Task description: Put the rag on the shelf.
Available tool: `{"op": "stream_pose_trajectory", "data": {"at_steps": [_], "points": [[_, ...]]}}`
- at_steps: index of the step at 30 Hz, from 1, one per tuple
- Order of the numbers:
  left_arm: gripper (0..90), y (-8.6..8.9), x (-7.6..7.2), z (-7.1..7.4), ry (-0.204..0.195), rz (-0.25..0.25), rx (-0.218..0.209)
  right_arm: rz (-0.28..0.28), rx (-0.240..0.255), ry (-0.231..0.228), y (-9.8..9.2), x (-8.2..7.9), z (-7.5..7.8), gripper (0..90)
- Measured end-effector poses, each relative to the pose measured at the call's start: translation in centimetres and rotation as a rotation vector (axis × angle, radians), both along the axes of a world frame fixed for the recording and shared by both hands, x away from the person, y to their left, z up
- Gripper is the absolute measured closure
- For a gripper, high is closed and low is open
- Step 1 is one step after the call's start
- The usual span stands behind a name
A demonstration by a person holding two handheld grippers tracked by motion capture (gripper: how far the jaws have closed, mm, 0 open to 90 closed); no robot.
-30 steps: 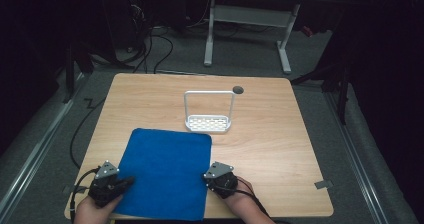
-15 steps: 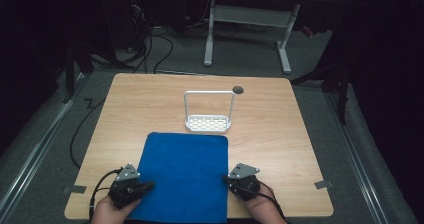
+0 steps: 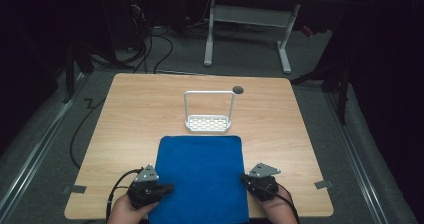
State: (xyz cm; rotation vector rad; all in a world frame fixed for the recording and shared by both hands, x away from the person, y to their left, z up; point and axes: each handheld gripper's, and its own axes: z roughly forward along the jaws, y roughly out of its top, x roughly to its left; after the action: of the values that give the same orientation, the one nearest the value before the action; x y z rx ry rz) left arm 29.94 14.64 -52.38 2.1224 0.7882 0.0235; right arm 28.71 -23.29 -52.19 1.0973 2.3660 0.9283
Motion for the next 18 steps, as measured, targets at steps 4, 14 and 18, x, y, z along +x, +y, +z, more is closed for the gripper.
{"op": "stream_pose_trajectory", "data": {"at_steps": [4, 14, 18], "points": [[80.9, 1.7, 0.9, 0.2, -0.056, 0.132, -0.016, 0.006, 0.053, -0.014, 0.1, 0.3, 0.3, 87.9], [81.2, 1.4, 1.7, -0.8, -0.045, 0.165, 0.045, 0.002, 0.013, 0.009, 0.7, 1.2, -0.3, 86.5], [80.8, 0.2, 1.2, -0.8, -0.06, 0.117, 0.057, -0.022, 0.007, 0.008, -0.1, 0.9, -0.2, 86.4]]}}
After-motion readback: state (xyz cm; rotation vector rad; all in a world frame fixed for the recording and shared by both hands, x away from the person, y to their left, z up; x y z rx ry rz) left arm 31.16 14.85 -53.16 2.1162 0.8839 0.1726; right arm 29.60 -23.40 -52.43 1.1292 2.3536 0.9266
